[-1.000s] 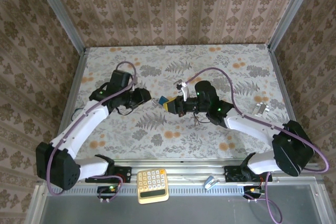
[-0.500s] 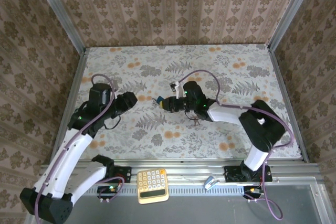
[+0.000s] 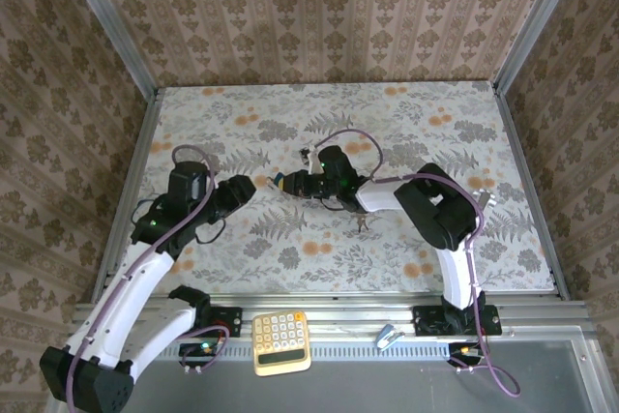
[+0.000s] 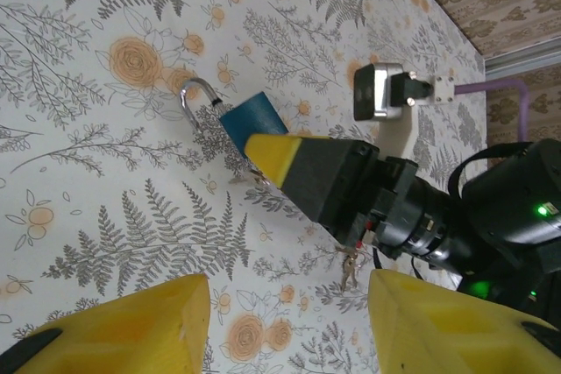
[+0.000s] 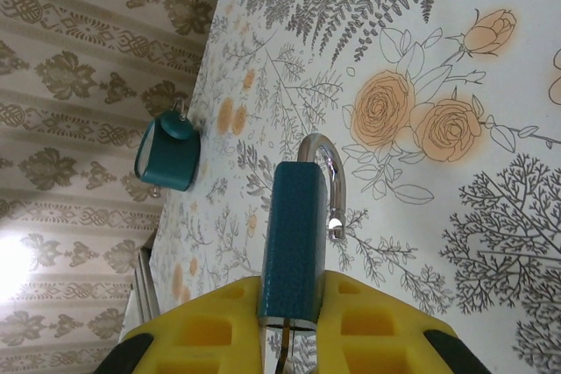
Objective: Unlock with the key
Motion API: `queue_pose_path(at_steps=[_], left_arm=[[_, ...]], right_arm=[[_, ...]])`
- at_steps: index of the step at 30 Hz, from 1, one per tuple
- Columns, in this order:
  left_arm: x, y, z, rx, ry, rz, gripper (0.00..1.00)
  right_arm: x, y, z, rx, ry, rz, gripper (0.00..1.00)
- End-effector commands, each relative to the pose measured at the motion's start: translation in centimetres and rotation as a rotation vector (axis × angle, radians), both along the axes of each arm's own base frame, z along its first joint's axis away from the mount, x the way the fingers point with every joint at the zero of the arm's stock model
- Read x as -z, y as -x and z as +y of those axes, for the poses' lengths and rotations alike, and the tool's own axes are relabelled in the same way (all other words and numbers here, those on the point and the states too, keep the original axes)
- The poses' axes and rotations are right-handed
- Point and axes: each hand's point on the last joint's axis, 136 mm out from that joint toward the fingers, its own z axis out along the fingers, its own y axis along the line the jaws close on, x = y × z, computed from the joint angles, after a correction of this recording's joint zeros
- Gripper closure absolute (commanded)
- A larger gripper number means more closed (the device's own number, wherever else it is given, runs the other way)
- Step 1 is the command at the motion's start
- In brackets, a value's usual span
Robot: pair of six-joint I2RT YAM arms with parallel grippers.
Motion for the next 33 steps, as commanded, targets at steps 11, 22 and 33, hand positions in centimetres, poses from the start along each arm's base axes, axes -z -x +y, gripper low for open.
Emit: queue_pose_path(at_steps=[11,22,33], left_arm=[[0.0,-0.5,-1.0,0.005,0.054,0.001,0.48],[0.5,-0.8,-1.6,0.014,0.061,0.012,0.48],[1.2,-1.1,-2.1,0.032,0.049,0.014,0.46]], right_arm=[[1.5,-2.1,1.2,0.017,-0.042,0.107,0.86],[3.6,-1.2,-2.0,0.056,0.174,0.212,0.67],[1.3,1.5,-7.9,0.085,0.412,0.115,0.66]])
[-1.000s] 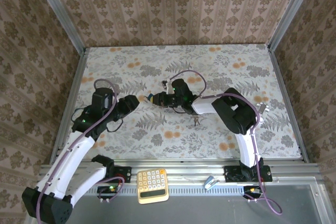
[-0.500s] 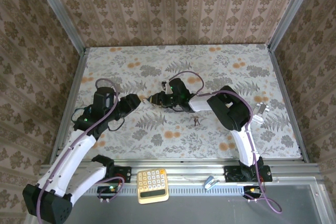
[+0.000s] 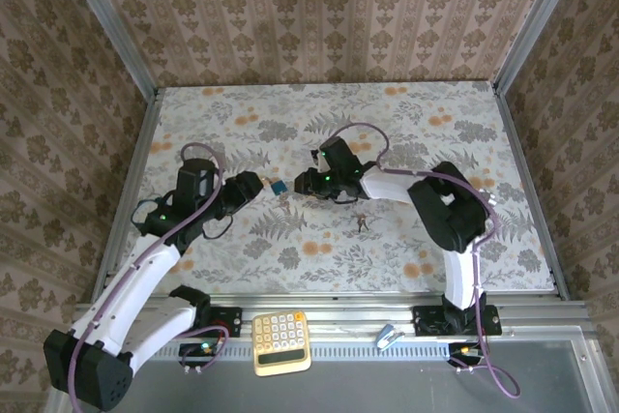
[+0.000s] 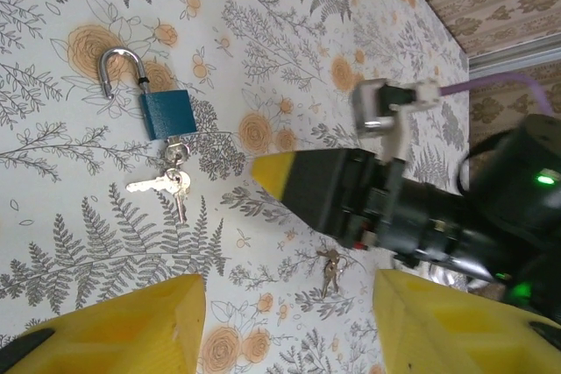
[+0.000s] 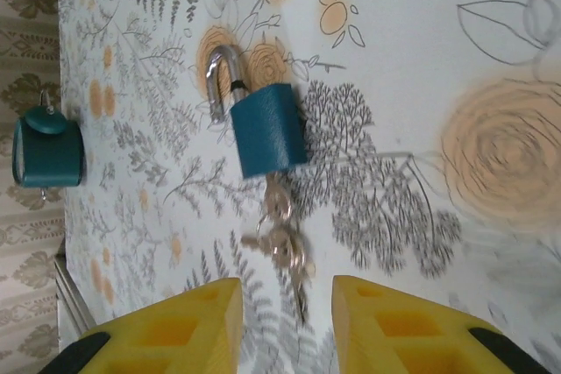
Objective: Unlock with the key
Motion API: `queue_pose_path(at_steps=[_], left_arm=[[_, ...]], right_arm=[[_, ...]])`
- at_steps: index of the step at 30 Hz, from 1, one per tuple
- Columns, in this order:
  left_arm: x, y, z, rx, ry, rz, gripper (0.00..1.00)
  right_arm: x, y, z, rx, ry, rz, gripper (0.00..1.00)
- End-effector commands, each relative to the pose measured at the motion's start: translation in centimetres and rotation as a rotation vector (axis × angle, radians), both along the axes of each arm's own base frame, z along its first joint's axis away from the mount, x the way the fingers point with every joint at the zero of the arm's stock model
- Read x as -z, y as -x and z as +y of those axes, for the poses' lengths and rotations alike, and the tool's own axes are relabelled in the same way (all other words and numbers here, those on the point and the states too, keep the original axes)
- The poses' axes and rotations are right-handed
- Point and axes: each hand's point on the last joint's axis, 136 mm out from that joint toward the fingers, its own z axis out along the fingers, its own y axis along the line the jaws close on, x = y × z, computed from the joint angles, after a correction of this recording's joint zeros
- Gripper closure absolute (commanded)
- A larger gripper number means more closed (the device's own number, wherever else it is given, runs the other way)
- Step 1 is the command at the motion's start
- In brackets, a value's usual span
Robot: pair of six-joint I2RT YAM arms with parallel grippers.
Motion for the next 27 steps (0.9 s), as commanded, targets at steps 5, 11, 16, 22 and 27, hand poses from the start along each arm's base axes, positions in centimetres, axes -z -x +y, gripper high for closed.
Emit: queue_pose_path(at_steps=[5,11,16,22,27], left_arm=[[1.4,-0.3,-1.2,0.040,-0.008,0.017,0.44],[2.5,-0.2,-4.0,0.110,-0.022,0.032,0.45],[3.0,-0.4,-5.9,0.149,-0.039,0.037,0.45],[3.7,-0.3,-7.3,0.183,-0.057,0.047,0.45],[4.2,-0.3,-8.0,0.198,-0.057,0.056,0.45]], right_arm=[[-2.6,2.4,-5.8,0.017,0.217,-0.129,0.66],[-3.5,3.0,-10.5,0.116,0.362,-0.156,0.66],[-2.6,3.6,-14.0,0.186,0.471,-0.099,0.66],[-0.3,5.6,-16.6,0.229,0.571,-0.012,0.68],[1.7,6.5,-17.3,0.245,0.596,0.042,0.67]])
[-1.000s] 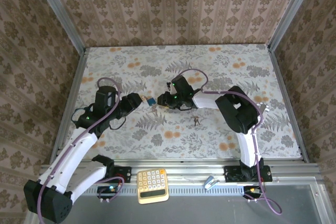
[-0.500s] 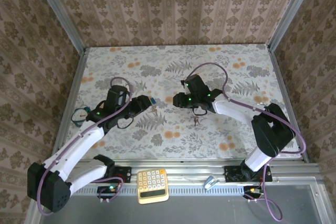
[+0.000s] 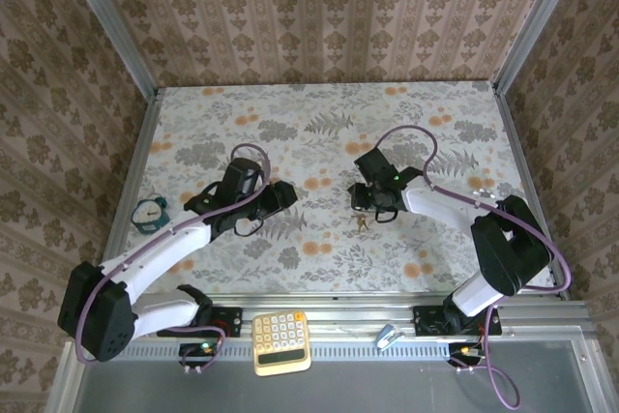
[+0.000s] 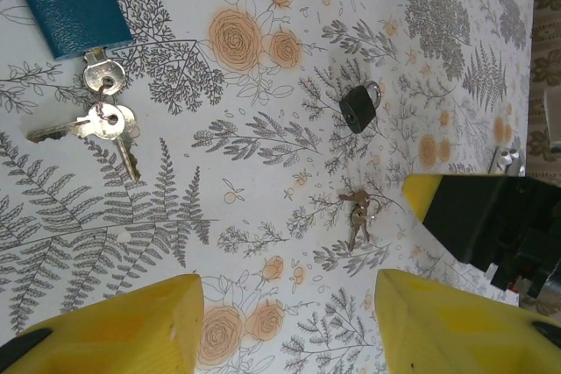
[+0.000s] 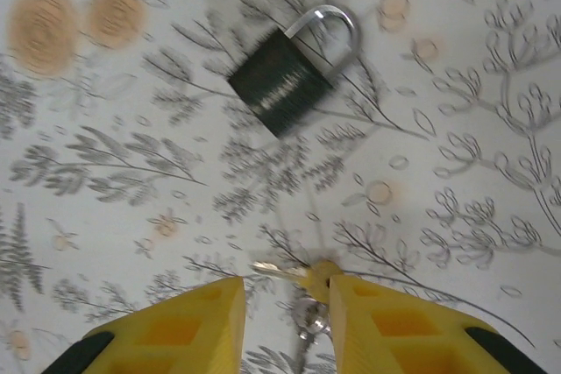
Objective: Unlock with the key
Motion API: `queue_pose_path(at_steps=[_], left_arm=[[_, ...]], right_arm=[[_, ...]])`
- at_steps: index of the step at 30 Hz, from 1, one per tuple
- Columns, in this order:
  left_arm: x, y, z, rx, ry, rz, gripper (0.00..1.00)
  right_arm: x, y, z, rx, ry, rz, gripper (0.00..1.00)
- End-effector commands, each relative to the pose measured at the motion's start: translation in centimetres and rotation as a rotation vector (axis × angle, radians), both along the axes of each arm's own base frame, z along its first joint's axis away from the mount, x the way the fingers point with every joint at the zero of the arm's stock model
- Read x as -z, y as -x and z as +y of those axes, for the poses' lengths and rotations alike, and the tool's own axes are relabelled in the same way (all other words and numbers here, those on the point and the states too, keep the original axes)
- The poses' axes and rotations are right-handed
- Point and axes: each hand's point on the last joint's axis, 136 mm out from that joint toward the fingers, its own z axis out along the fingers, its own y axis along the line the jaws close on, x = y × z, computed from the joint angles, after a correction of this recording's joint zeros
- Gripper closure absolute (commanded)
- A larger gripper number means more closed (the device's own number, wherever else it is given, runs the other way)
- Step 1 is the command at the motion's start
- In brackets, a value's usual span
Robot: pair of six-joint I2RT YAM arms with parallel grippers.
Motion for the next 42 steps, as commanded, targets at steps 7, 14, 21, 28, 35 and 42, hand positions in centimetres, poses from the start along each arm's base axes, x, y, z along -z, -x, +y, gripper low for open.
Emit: queue_pose_path(at_steps=[7,14,21,28,35,42], left_arm=[[-0.5,-0.3,-1.2,0.013,0.012,-0.019,0.45],[0.4,-0.1,-1.7,0.019,0.020,0.004,0.45],[0.6,-0.1,-1.7,0.016,0.019,0.005,0.46],[0.9,0.0,-1.6,0.008,0.028,0.011,0.46],[1.0,0.1,-1.5,0.004,0.028,0.013,0.46],[0.9,0.0,-1.5,0.001,0.030,0.008,0.46]], right_arm=[[2.5,1.2,-1.3,0.054,0.062,0.080,0.69],[3.6,1.8,-1.1,0.056,0.064,0.125,0.69],[4.6,2.5,-0.7,0.051,0.055,0.150,0.75],[5.7,2.7,-0.4,0.048,0.053,0.172,0.84],[6.2,2.9,-0.3,0.056,0.032,0.176,1.00],[3.1,2.1,1.4,0.047,-0.112,0.093,1.00]])
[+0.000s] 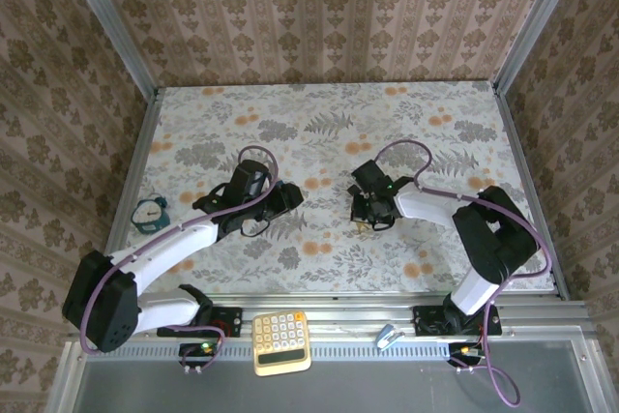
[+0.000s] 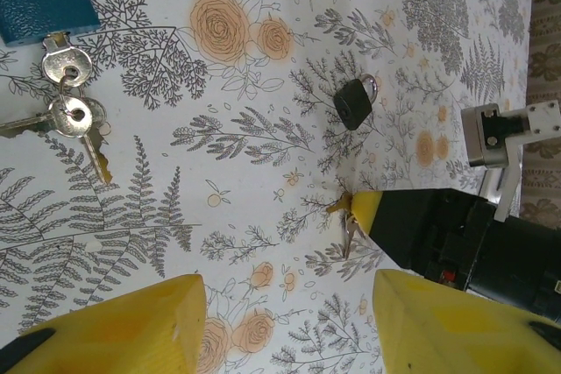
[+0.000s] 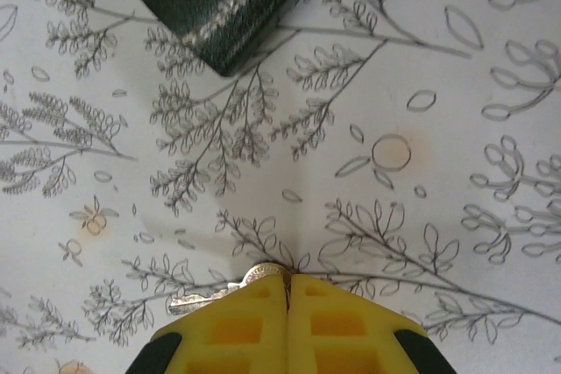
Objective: Unlock with the key
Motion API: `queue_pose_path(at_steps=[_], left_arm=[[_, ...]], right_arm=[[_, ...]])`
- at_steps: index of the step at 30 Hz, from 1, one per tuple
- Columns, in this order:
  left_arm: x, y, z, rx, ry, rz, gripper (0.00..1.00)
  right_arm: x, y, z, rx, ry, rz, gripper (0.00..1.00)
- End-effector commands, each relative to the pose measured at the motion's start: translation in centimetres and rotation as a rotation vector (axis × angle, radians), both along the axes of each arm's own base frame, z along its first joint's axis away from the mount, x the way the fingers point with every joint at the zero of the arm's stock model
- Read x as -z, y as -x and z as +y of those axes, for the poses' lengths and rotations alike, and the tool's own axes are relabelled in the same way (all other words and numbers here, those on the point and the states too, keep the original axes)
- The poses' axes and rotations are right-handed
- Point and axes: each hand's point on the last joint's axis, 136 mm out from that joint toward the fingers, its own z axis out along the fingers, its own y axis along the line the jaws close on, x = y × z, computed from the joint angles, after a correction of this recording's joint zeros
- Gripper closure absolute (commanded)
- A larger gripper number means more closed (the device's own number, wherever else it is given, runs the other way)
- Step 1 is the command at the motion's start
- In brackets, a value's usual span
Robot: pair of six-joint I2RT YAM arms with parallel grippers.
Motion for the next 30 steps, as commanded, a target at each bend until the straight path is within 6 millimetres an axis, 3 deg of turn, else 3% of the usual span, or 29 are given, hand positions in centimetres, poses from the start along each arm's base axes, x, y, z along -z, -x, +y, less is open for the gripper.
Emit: queue_pose_path(at_steps=[1,10,18,24,30], left_arm=[[-0.1,0.0,-0.1,-0.008,0.011,-0.004,0.46],[-1.5,-0.4,-0.8,0.020,0.039,-0.044,0.48],[-3.9,-0.8,-3.8,0.119,0.123,-0.086,0.57],[-5.5,-0.7,-5.9,0.176,0.168,-0.117,0.58],[-6.3,-0.5,-7.6,0.215,0.197,-0.129,0.55]], right_arm=[[-1.8,0.3,0.8,0.007,-0.078,-0.023,1.00],[-8.4,-0.8,1.8,-0.024,-0.169,-0.181,1.00],[-14.1,-1.0,3.7,-0.105,-0.207,-0.341,1.00],[-16.6,-1.0,5.2,-0.136,-0.245,-0.398,1.00],[-17.8,-0.7,6.5,-0.164,-0.270,-0.420,1.00]])
